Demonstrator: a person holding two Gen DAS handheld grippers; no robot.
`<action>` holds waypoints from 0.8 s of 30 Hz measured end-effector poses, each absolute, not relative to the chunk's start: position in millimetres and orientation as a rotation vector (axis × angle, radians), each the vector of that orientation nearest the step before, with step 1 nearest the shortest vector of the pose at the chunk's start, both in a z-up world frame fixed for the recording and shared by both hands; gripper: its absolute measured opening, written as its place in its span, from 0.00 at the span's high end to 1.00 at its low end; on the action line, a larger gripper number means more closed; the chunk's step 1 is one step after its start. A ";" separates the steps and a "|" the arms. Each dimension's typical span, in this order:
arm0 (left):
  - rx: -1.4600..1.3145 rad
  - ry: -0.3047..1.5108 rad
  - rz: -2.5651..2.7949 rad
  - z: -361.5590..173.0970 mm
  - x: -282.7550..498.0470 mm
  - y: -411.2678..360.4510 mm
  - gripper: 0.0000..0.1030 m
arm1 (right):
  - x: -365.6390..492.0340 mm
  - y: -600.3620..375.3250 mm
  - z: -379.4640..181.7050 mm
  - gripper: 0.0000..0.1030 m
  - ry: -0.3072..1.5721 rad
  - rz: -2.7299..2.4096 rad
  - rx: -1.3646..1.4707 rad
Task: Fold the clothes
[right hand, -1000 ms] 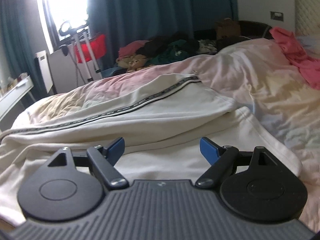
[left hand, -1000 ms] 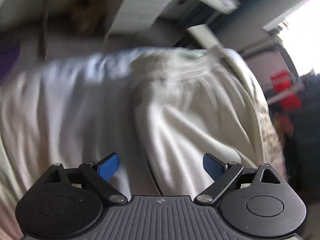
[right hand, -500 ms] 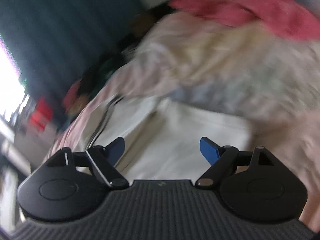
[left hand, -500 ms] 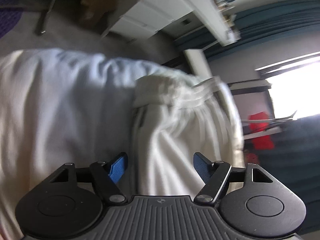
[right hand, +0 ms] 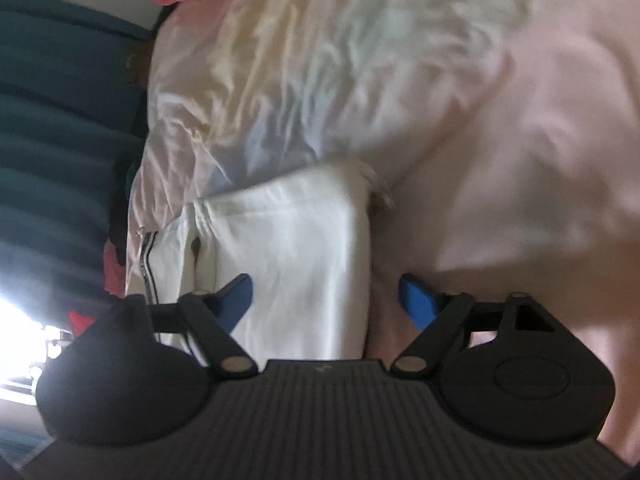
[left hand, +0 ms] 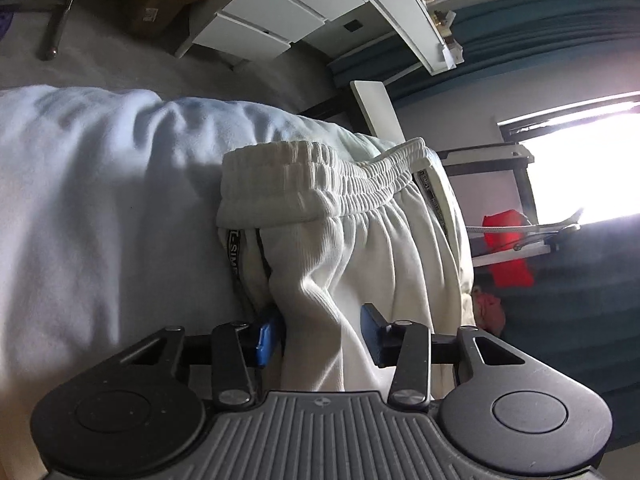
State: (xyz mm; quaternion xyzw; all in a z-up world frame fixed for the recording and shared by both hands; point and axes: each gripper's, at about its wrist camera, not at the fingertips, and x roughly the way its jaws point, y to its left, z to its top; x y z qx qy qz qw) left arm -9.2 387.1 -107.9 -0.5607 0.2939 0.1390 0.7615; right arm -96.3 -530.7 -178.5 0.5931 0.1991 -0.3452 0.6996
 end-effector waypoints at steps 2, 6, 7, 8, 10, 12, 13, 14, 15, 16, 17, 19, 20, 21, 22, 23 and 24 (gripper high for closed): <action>-1.228 0.647 0.318 -111.7 -8.7 388.1 0.75 | -89.2 -535.2 -180.2 0.37 0.444 -0.798 1.261; -1.239 0.628 0.324 -111.6 -17.2 390.3 0.85 | -81.5 -541.5 -188.4 0.84 0.459 -0.842 1.222; -1.236 0.616 0.323 -109.8 -20.2 390.9 0.87 | -82.4 -541.1 -187.2 0.90 0.445 -0.831 1.216; -1.233 0.592 0.321 -107.0 -24.2 391.2 0.89 | -86.7 -541.0 -183.1 0.91 0.420 -0.820 1.204; -1.228 0.544 0.314 -101.0 -32.3 391.7 0.91 | -94.0 -538.5 -171.4 0.92 0.363 -0.797 1.178; -1.224 0.481 0.299 -91.8 -43.8 391.5 0.92 | -102.7 -535.7 -159.4 0.92 0.308 -0.773 1.176; -1.232 0.454 0.286 -87.0 -50.4 392.9 0.92 | -107.8 -534.2 -153.7 0.92 0.280 -0.759 1.177; -1.240 0.431 0.276 -81.7 -56.1 393.8 0.92 | -112.6 -532.9 -147.0 0.92 0.257 -0.745 1.173; -1.247 0.409 0.265 -76.4 -61.8 394.8 0.92 | -115.7 -531.9 -141.6 0.92 0.244 -0.739 1.169; -1.252 0.390 0.255 -70.9 -66.8 395.7 0.92 | -117.8 -531.5 -135.8 0.92 0.228 -0.732 1.166; -1.244 0.383 0.249 -64.9 -67.2 396.2 0.92 | -117.4 -531.0 -129.2 0.92 0.214 -0.721 1.158; -1.245 0.390 0.236 -51.5 -60.7 396.2 0.92 | -106.5 -531.3 -114.4 0.92 0.209 -0.698 1.105; -1.231 0.398 0.230 -43.1 -50.4 397.2 0.92 | -98.3 -531.7 -106.0 0.92 0.212 -0.688 1.070; -1.208 0.402 0.225 -34.1 -36.1 397.5 0.92 | -87.6 -532.3 -97.3 0.92 0.215 -0.674 1.041; -1.178 0.410 0.217 -24.9 -21.7 397.4 0.92 | -71.6 -532.7 -87.2 0.92 0.227 -0.658 1.005; -1.157 0.423 0.207 -16.6 -3.3 397.4 0.92 | -55.6 -533.2 -77.1 0.92 0.238 -0.642 0.969; -1.136 0.437 0.197 -8.2 15.1 397.4 0.92 | -36.5 -534.0 -66.3 0.92 0.246 -0.630 0.930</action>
